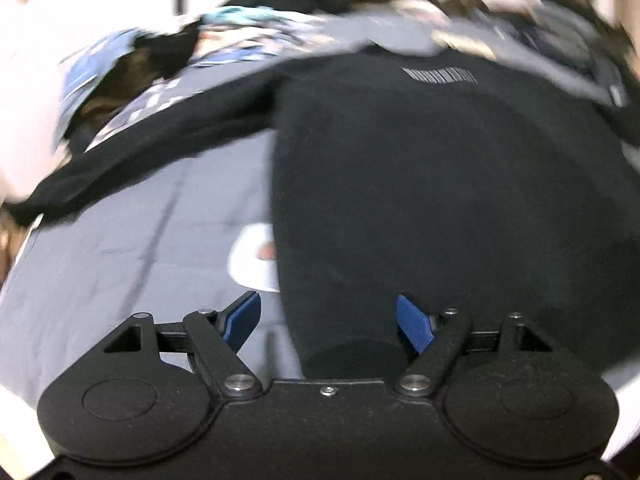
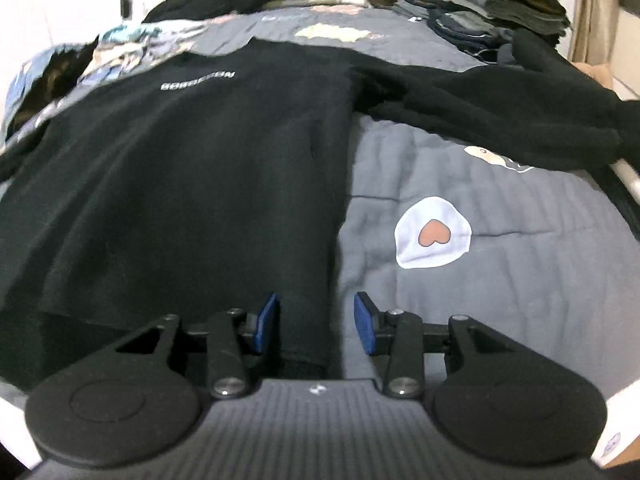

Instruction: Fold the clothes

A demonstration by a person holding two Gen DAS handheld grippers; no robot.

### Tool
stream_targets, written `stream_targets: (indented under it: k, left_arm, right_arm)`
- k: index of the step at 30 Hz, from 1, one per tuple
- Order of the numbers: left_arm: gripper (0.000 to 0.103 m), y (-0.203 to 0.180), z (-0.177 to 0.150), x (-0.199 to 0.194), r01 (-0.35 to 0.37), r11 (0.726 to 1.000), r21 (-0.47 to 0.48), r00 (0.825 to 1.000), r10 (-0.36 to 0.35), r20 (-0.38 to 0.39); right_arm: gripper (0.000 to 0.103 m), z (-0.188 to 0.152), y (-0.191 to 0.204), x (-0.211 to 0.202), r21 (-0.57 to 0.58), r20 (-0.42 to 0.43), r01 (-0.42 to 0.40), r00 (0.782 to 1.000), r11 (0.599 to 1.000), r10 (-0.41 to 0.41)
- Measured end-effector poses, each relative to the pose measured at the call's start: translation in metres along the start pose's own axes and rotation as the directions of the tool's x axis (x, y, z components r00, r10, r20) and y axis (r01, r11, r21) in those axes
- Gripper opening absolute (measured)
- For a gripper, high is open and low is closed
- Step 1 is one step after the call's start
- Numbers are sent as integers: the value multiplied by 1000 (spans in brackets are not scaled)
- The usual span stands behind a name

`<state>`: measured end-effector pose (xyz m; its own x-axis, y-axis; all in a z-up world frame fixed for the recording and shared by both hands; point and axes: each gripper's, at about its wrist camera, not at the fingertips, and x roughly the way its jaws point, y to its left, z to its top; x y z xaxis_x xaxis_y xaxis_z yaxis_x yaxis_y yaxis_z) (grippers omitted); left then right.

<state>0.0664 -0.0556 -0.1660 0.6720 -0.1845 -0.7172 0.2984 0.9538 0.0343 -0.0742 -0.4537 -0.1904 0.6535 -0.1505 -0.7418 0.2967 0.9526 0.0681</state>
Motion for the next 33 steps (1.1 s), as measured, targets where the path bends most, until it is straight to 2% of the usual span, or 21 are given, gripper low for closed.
stream_targets:
  k: [3, 8, 14, 21, 25, 33]
  left_arm:
    - [74, 17, 6, -14, -7, 997, -75, 997, 12, 77]
    - [74, 49, 26, -27, -51, 988, -147, 984, 75, 161]
    - [74, 92, 58, -40, -109, 979, -171, 967, 145, 209]
    - [74, 134, 99, -68, -177, 970, -167, 949, 213, 232]
    - [74, 152, 102, -75, -210, 965, -155, 945, 241, 219]
    - [74, 180, 92, -56, -243, 962, -121, 947, 262, 185]
  right_arm:
    - [41, 5, 5, -13, 5, 89, -32, 996, 999, 31]
    - [41, 21, 19, -32, 10, 210, -126, 970, 992, 121]
    - [45, 47, 64, -40, -26, 226, -235, 945, 972, 234]
    - [46, 77, 116, -48, -70, 239, -357, 901, 932, 363]
    - [47, 90, 150, -56, -97, 227, -394, 885, 914, 406]
    - [48, 110, 217, -68, -154, 194, -453, 858, 878, 476]
